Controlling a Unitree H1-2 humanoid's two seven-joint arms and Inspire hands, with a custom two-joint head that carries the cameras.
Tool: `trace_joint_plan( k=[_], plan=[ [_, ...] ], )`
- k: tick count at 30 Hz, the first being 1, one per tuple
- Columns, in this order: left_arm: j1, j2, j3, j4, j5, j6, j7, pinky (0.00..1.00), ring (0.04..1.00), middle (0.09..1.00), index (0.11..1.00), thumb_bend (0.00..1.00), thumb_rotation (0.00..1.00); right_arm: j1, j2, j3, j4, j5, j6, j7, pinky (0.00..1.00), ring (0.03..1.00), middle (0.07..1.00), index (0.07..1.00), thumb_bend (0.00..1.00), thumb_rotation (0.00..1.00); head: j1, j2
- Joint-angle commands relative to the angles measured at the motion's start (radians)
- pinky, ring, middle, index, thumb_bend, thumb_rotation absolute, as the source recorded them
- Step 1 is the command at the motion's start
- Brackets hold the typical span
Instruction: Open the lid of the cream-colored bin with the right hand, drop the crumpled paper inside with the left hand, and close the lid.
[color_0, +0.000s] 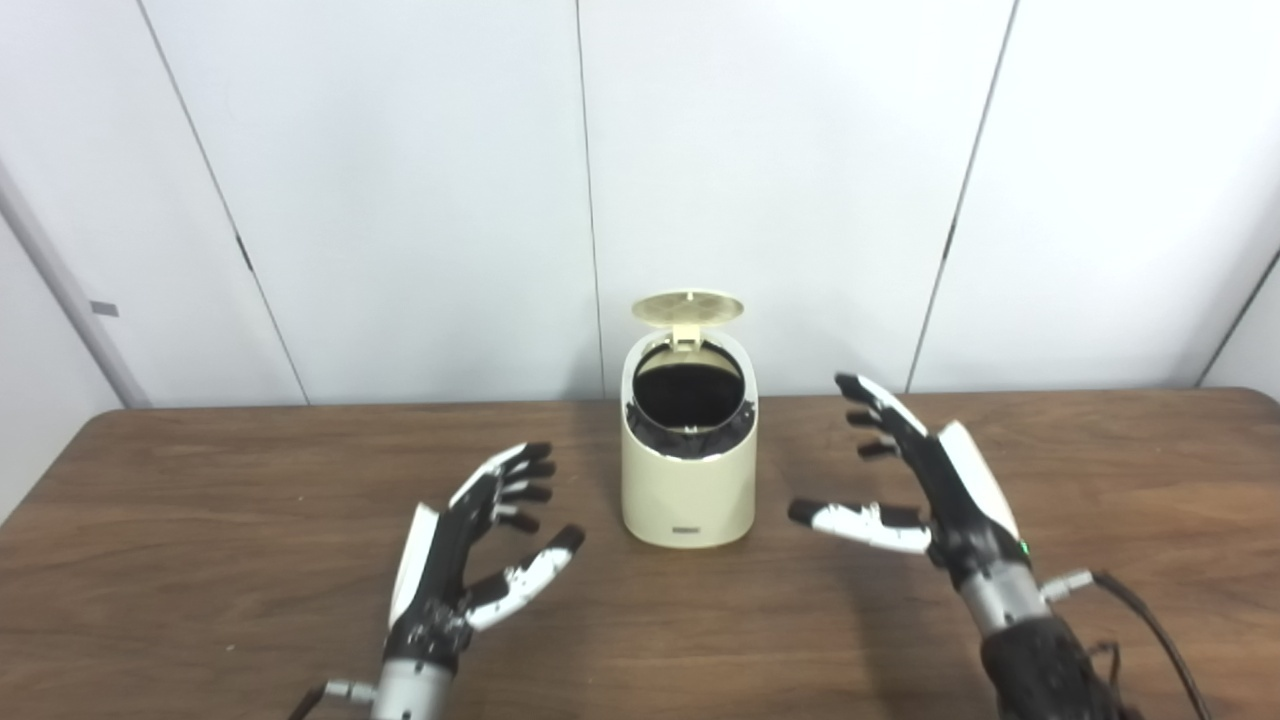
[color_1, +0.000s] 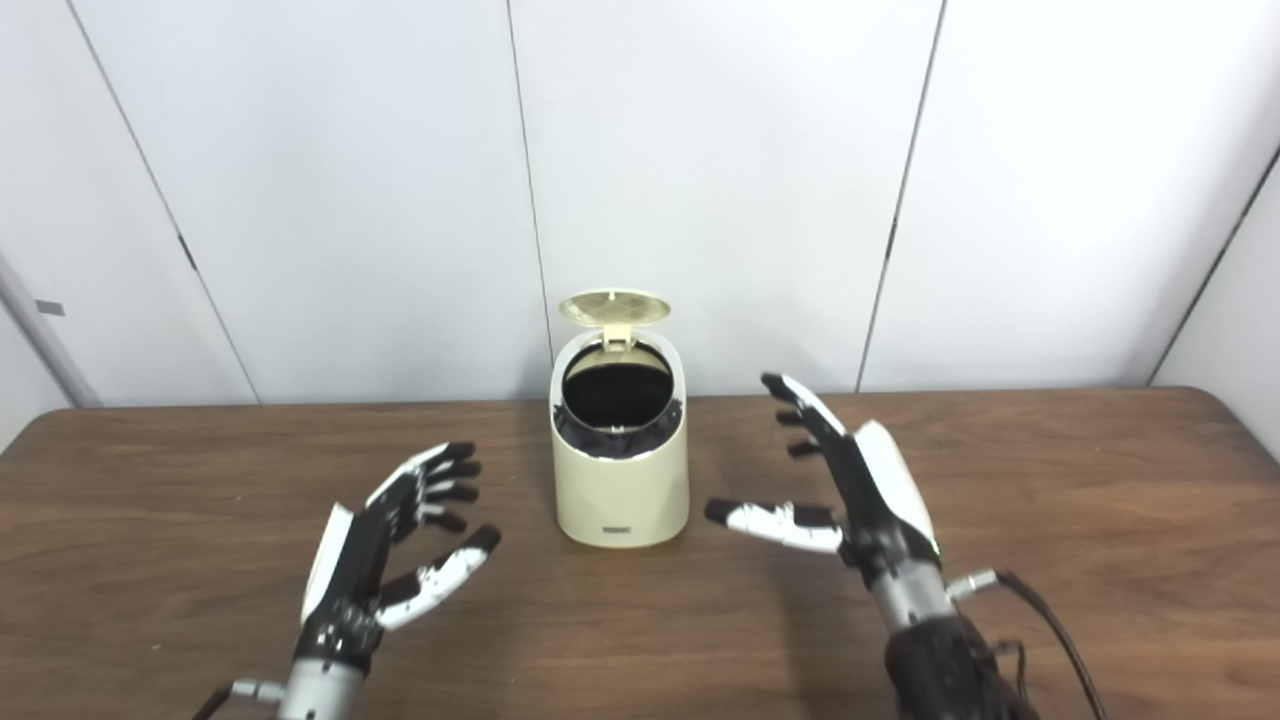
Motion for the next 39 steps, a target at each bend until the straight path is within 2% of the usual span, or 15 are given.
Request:
trace_joint_plan(
  k=[1,9,17,19,22,31,39],
  plan=[
    [-0.013,-0.011,0.007,-0.034,-0.015,-0.041,0.004,0.58,0.709,0.777,0.829,0.63,0.33,-0.084,-0.019,-0.001,-0.019,-0.003,-0.006,0.011,0.74,0.854,0.899,0.893,0.75,0.48,-0.001,0.001],
    [-0.012,-0.023,0.008,-0.011,-0.011,-0.042,0.003,0.6,0.72,0.785,0.84,0.64,0.3,-0.207,-0.043,0.019,-0.002,-0.021,0.046,0.067,0.76,0.867,0.906,0.903,0.76,0.49,0.0,-0.005],
    [-0.026,-0.023,0.001,0.005,0.006,-0.04,0.001,0.59,0.704,0.776,0.824,0.64,0.29,-0.306,-0.064,0.049,0.044,-0.049,0.077,0.11,0.71,0.852,0.903,0.9,0.76,0.48,0.002,-0.008],
    [-0.028,-0.023,-0.001,0.003,0.008,-0.033,-0.002,0.59,0.702,0.772,0.813,0.64,0.3,-0.331,-0.072,0.061,0.063,-0.053,0.068,0.119,0.74,0.863,0.899,0.895,0.76,0.46,0.005,-0.008],
    [-0.028,-0.027,-0.002,-0.002,0.006,-0.027,-0.003,0.58,0.698,0.766,0.806,0.65,0.29,-0.365,-0.085,0.086,0.083,-0.079,0.066,0.133,0.77,0.881,0.895,0.892,0.77,0.49,0.011,-0.007],
    [-0.025,-0.028,-0.002,-0.014,0.04,-0.014,0.001,0.59,0.692,0.764,0.813,0.64,0.32,-0.413,-0.082,0.119,0.104,-0.121,0.088,0.16,0.76,0.899,0.887,0.881,0.78,0.52,0.011,-0.007],
    [-0.017,-0.034,-0.003,-0.025,0.046,0.003,-0.003,0.59,0.693,0.762,0.817,0.64,0.32,-0.447,-0.097,0.15,0.13,-0.146,0.062,0.185,0.76,0.894,0.88,0.879,0.78,0.54,0.015,-0.001]
  ],
)
